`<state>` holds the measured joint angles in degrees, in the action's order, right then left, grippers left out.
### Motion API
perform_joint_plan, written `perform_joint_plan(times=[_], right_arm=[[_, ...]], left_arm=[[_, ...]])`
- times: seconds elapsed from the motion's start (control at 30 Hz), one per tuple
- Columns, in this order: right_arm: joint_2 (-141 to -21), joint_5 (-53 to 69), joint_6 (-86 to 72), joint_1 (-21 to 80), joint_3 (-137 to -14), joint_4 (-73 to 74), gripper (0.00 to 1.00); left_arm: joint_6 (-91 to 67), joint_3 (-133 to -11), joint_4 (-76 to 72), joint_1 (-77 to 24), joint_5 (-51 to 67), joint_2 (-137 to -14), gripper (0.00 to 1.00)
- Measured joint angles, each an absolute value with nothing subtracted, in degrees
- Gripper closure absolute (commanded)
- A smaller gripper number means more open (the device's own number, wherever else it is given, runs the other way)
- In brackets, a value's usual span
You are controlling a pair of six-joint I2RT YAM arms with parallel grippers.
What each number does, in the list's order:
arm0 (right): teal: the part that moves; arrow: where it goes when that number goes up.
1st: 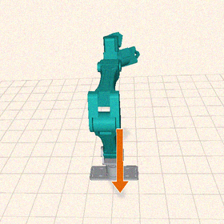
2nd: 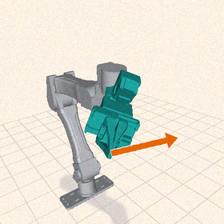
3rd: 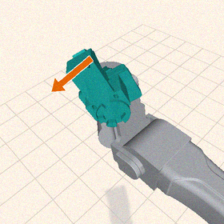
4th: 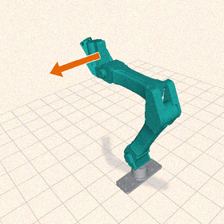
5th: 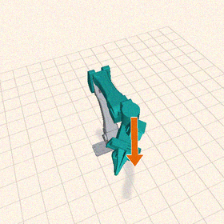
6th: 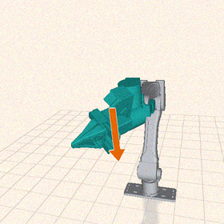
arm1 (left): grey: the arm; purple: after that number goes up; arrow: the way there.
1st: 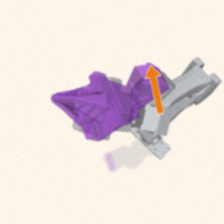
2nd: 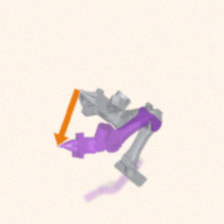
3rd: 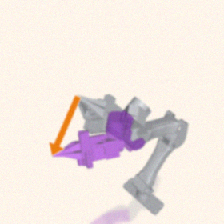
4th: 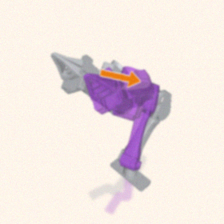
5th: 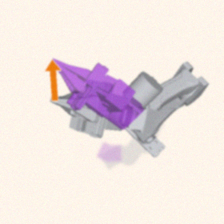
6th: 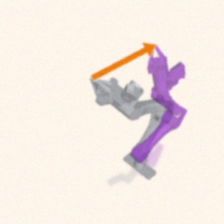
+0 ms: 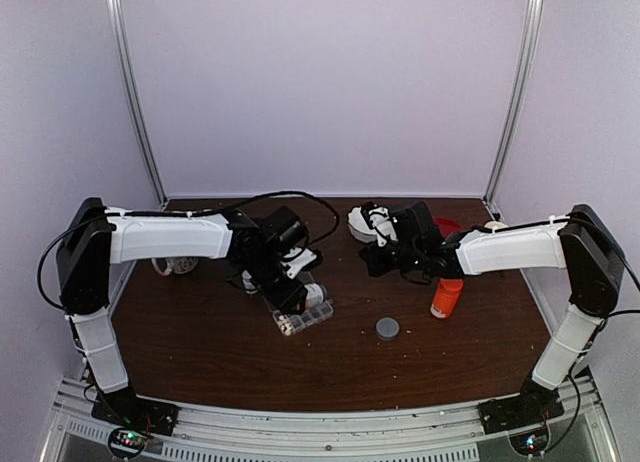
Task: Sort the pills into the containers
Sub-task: Pour the pill into the compartment of the pill container.
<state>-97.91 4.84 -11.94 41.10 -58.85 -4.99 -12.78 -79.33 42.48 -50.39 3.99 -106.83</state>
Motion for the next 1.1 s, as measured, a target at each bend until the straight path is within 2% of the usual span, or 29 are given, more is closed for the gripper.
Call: perform_joint_plan(times=[1.1], right_arm=[[-97.91, 4.86, -11.92, 41.10, -58.85, -4.97, 1.00]], left_arm=[[-12.78, -80.25, 44.80, -50.74, 2.33, -106.54, 1.00]])
